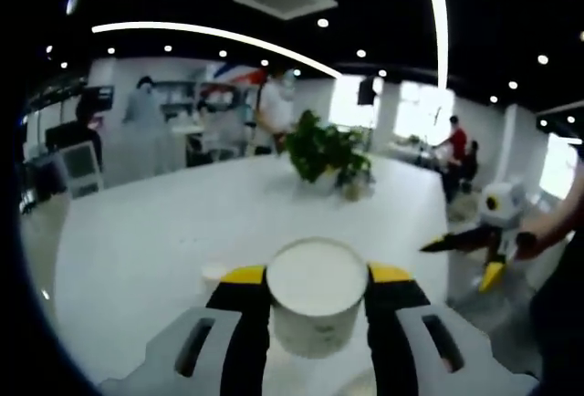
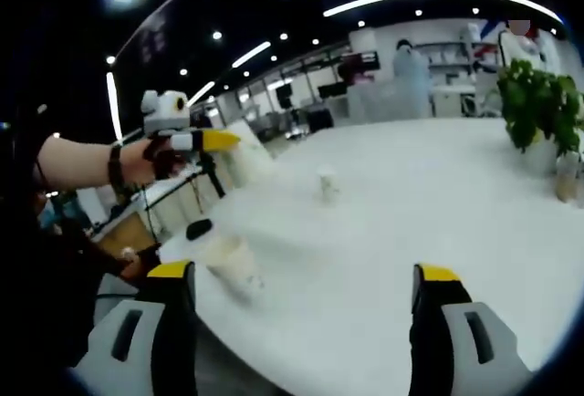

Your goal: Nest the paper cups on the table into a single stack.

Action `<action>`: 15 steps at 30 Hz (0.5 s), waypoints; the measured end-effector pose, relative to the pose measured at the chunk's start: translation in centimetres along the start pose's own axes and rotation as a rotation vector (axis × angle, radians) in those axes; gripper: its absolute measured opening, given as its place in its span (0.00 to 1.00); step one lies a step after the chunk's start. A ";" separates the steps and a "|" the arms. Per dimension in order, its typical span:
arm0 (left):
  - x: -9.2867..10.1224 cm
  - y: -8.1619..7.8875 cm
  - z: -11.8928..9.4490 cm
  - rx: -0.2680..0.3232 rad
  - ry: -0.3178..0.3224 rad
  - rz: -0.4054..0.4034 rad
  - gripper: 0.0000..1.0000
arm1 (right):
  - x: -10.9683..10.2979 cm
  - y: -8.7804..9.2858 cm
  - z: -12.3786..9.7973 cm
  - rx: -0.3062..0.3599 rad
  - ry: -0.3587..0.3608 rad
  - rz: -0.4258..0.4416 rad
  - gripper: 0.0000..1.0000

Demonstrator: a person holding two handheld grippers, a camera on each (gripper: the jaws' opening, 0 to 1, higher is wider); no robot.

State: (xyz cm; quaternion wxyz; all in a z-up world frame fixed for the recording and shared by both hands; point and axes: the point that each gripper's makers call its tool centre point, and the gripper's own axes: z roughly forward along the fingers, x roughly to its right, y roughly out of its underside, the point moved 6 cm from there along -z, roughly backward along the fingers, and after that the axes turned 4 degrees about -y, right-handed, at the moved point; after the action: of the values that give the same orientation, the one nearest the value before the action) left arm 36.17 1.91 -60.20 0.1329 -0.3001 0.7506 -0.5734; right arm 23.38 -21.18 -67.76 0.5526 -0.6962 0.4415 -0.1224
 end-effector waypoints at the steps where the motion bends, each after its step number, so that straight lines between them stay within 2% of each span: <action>1: 0.2 0.0 -0.1 0.002 0.003 -0.002 0.39 | 0.0 0.0 0.0 0.000 -0.001 -0.001 0.96; 7: 1.3 0.3 0.0 0.000 0.028 -0.012 0.39 | 0.0 0.2 -0.1 0.009 -0.009 0.016 0.96; 11: 1.4 0.3 0.0 -0.003 0.040 0.002 0.39 | -0.2 0.3 0.0 0.011 -0.019 0.018 0.96; 15: 1.6 0.3 -0.1 0.005 0.045 -0.024 0.39 | -0.3 0.5 0.0 0.010 -0.023 0.024 0.95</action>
State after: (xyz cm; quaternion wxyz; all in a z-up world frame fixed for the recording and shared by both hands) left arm 34.79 1.10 -60.22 0.1097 -0.2958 0.7482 -0.5837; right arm 23.03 -20.96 -68.13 0.5625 -0.6893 0.4431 -0.1100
